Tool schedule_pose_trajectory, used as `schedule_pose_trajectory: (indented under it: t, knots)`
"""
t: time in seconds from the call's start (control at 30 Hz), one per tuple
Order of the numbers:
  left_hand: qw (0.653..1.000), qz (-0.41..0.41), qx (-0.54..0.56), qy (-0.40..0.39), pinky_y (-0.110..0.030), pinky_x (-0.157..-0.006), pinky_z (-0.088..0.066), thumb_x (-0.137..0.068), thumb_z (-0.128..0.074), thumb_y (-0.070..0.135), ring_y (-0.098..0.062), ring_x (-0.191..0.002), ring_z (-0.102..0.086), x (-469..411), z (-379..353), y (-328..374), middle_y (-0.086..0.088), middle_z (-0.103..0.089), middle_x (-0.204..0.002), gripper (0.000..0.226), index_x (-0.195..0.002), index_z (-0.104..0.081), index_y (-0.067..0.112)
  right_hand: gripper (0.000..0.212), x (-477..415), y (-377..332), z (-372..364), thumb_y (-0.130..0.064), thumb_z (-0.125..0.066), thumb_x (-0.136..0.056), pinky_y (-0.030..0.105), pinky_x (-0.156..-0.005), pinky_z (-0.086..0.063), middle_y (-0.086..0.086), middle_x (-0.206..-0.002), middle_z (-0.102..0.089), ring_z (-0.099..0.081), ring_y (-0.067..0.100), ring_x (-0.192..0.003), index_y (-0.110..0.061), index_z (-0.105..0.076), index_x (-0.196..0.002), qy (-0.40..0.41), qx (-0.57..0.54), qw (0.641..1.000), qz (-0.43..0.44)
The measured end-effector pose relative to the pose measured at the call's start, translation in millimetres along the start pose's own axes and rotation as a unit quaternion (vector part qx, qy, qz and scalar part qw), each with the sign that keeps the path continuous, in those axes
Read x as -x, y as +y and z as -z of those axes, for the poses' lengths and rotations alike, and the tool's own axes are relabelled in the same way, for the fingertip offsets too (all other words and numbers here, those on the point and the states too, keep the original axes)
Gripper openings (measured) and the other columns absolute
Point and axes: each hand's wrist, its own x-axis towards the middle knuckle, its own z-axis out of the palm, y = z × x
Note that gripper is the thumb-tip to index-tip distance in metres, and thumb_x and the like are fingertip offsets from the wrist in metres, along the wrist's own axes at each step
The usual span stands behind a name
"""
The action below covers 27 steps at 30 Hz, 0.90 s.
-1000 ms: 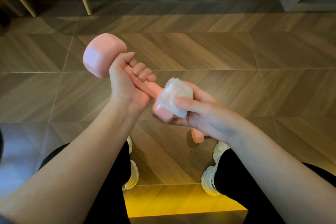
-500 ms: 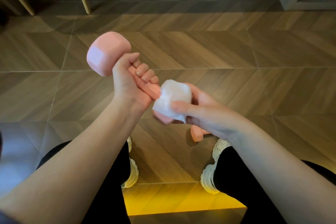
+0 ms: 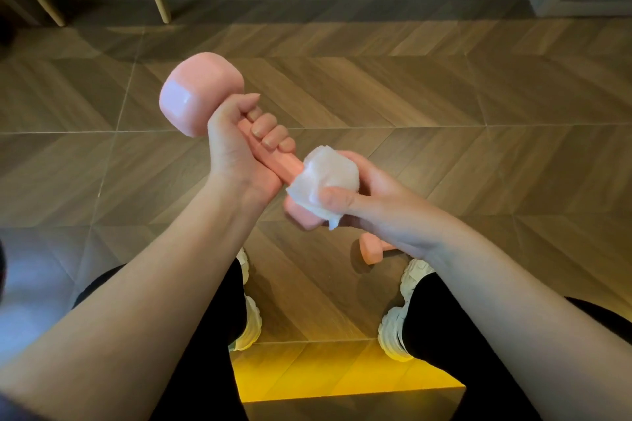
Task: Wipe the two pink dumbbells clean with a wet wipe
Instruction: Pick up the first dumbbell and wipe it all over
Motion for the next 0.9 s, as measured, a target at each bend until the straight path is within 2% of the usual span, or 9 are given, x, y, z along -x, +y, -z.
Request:
schedule_pose_trajectory:
  t: [0.07,0.13,0.23,0.4,0.5,0.63,0.7,0.8,0.9]
  knots:
    - [1.000,0.000,-0.009,-0.004,-0.023,-0.043,-0.028,-0.089,-0.045,0.017,-0.012,-0.041,-0.021,0.3,-0.2,-1.7,0.007,-0.022,-0.048,0.037,-0.055,-0.031,0.022,0.048,-2.1,2.0,-4.7,-0.040,-0.073,-0.079,0.031,-0.080,-0.058,0.001,-0.117,-0.063,-0.068,0.010,-0.095,-0.031,-0.055,-0.123,0.028,-0.018,0.999,-0.015]
    - [1.000,0.003,-0.004,-0.010,-0.024,-0.044,-0.028,-0.089,-0.045,0.017,-0.012,-0.041,-0.022,0.3,-1.2,-2.7,0.007,-0.023,-0.048,0.036,-0.056,-0.031,0.021,0.040,-3.6,1.0,-5.3,-0.046,-0.066,-0.089,0.047,-0.091,-0.058,0.004,-0.112,-0.067,-0.067,0.018,-0.097,-0.028,-0.057,-0.124,0.039,-0.049,0.998,-0.031]
    - [1.000,0.009,0.004,-0.017,-0.024,-0.044,-0.029,-0.088,-0.047,0.018,-0.011,-0.041,-0.023,-0.2,-1.9,-2.0,0.008,-0.022,-0.049,0.035,-0.057,-0.032,0.022,0.038,-3.9,-4.5,0.5,-0.035,-0.050,-0.101,0.056,-0.094,-0.053,0.015,-0.105,-0.060,-0.066,0.022,-0.084,-0.012,-0.059,-0.130,0.055,-0.125,0.989,-0.053]
    - [0.999,0.015,0.026,-0.030,-0.023,-0.043,-0.029,-0.088,-0.047,0.019,-0.010,-0.040,-0.024,-1.2,0.7,2.0,0.009,-0.024,-0.047,0.035,-0.056,-0.033,0.022,0.044,1.6,-2.2,14.1,-0.029,-0.064,-0.087,0.054,-0.102,-0.048,0.014,-0.119,-0.063,-0.061,0.028,-0.109,-0.014,-0.059,-0.129,-0.047,-0.186,0.981,-0.038]
    - [0.999,0.007,0.022,-0.040,-0.024,-0.044,-0.028,-0.089,-0.046,0.019,-0.010,-0.041,-0.023,-0.5,1.8,-1.0,0.008,-0.023,-0.048,0.036,-0.055,-0.033,0.022,0.050,-2.0,-1.1,10.7,-0.035,-0.069,-0.080,0.052,-0.096,-0.054,0.010,-0.111,-0.067,-0.065,0.027,-0.102,-0.016,-0.059,-0.126,-0.073,-0.198,0.975,-0.063]
    - [1.000,-0.013,-0.008,-0.020,-0.023,-0.051,-0.040,-0.089,-0.052,0.018,-0.013,-0.045,-0.039,-2.0,-0.4,-5.8,0.005,-0.037,-0.051,0.034,-0.057,-0.040,0.019,0.053,-7.2,0.0,5.3,-0.034,-0.071,-0.081,0.054,-0.095,-0.053,0.010,-0.110,-0.065,-0.064,0.024,-0.099,-0.015,-0.058,-0.128,-0.028,-0.182,0.982,-0.051]
    - [1.000,-0.019,-0.024,0.002,-0.024,-0.054,-0.044,-0.090,-0.055,0.019,-0.013,-0.047,-0.045,-3.4,-2.6,-7.7,0.004,-0.042,-0.054,0.032,-0.061,-0.042,0.019,0.052,-6.5,2.2,4.9,-0.031,-0.074,-0.079,0.045,-0.087,-0.058,0.005,-0.114,-0.068,-0.066,0.020,-0.102,-0.019,-0.059,-0.128,0.014,-0.116,0.993,-0.025]
    - [0.998,-0.027,-0.040,0.051,-0.023,-0.047,-0.035,-0.091,-0.057,0.020,-0.009,-0.042,-0.033,-4.7,-4.1,-11.3,0.007,-0.033,-0.050,0.032,-0.065,-0.038,0.020,0.055,-5.5,8.9,1.2,-0.032,-0.079,-0.075,0.027,-0.074,-0.056,-0.006,-0.116,-0.069,-0.068,0.013,-0.104,-0.028,-0.061,-0.127,0.073,0.006,0.997,0.028]
    - [0.997,-0.034,-0.035,0.055,-0.023,-0.044,-0.029,-0.092,-0.054,0.019,-0.010,-0.039,-0.025,-5.2,-4.3,-8.9,0.007,-0.025,-0.048,0.034,-0.065,-0.034,0.021,0.037,-7.9,9.7,-1.9,-0.039,-0.069,-0.084,0.025,-0.078,-0.054,-0.011,-0.109,-0.071,-0.067,0.008,-0.101,-0.035,-0.063,-0.120,0.073,-0.004,0.996,0.044]
